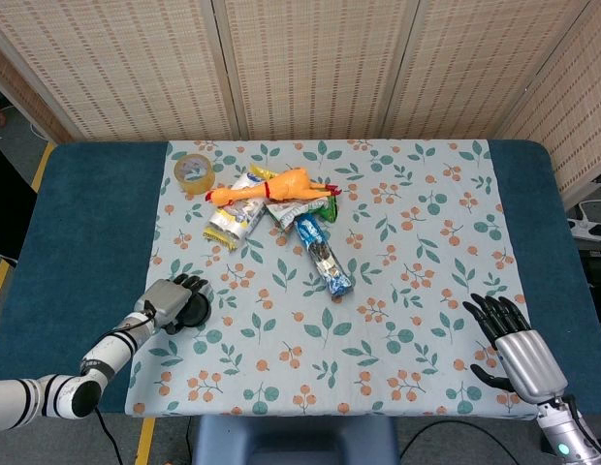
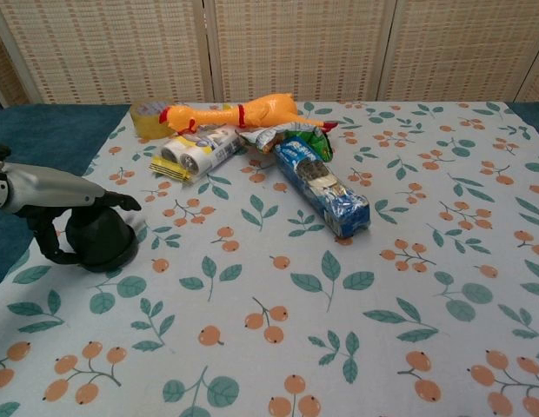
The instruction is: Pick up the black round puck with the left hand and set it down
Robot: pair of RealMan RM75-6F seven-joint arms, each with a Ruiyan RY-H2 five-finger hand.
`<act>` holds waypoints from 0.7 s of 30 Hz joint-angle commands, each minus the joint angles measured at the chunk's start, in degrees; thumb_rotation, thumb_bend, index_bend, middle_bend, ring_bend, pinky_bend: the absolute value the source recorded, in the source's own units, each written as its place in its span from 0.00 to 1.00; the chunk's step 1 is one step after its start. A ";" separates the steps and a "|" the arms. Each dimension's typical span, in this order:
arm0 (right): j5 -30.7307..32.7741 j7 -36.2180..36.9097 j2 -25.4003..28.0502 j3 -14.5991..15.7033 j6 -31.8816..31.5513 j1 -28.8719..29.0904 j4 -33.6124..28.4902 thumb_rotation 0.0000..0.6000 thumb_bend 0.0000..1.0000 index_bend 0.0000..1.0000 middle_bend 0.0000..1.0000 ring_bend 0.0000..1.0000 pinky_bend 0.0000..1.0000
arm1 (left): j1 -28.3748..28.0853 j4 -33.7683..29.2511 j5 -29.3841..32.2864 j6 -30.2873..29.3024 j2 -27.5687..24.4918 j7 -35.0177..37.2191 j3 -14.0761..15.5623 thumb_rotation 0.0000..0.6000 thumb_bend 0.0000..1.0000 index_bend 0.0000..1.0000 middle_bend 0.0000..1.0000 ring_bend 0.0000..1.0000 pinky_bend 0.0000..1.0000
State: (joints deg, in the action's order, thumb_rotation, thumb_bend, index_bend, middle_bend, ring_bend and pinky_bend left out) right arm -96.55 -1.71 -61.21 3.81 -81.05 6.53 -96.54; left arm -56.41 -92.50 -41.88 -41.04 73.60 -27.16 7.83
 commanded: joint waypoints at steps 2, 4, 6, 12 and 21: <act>-0.03 0.12 0.06 -0.01 -0.15 -0.06 -0.02 1.00 0.11 0.00 0.00 0.00 0.00 | -0.20 0.40 0.63 -0.76 0.49 -0.74 -0.17 1.00 0.38 0.00 0.00 0.00 0.28; -0.02 0.19 0.07 -0.03 -0.17 -0.06 0.02 1.00 0.11 0.00 0.00 0.00 0.00 | -0.36 0.31 0.96 -1.12 0.52 -1.17 -0.31 1.00 0.38 0.00 0.00 0.00 0.28; 0.03 0.21 0.05 -0.05 -0.07 -0.02 0.03 1.00 0.11 0.00 0.00 0.00 0.00 | -0.26 0.04 0.66 -1.85 0.48 -1.49 -0.41 1.00 0.36 0.00 0.00 0.00 0.27; 0.00 0.33 0.09 -0.08 -0.11 -0.01 0.07 1.00 0.11 0.00 0.00 0.00 0.00 | 1.06 -0.43 -1.63 -4.55 0.68 -2.01 -0.59 1.00 0.31 0.00 0.00 0.00 0.24; -0.30 0.88 0.29 0.01 -0.39 -0.09 0.09 1.00 0.11 0.00 0.00 0.00 0.00 | 1.66 -0.37 -1.97 -4.60 0.76 -1.51 -1.69 1.00 0.29 0.00 0.00 0.00 0.19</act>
State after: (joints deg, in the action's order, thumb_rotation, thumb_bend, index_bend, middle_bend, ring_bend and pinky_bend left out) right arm -96.84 -0.82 -60.92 3.81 -81.44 6.43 -96.46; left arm -55.02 -92.39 -43.06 -45.31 74.69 -29.14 6.53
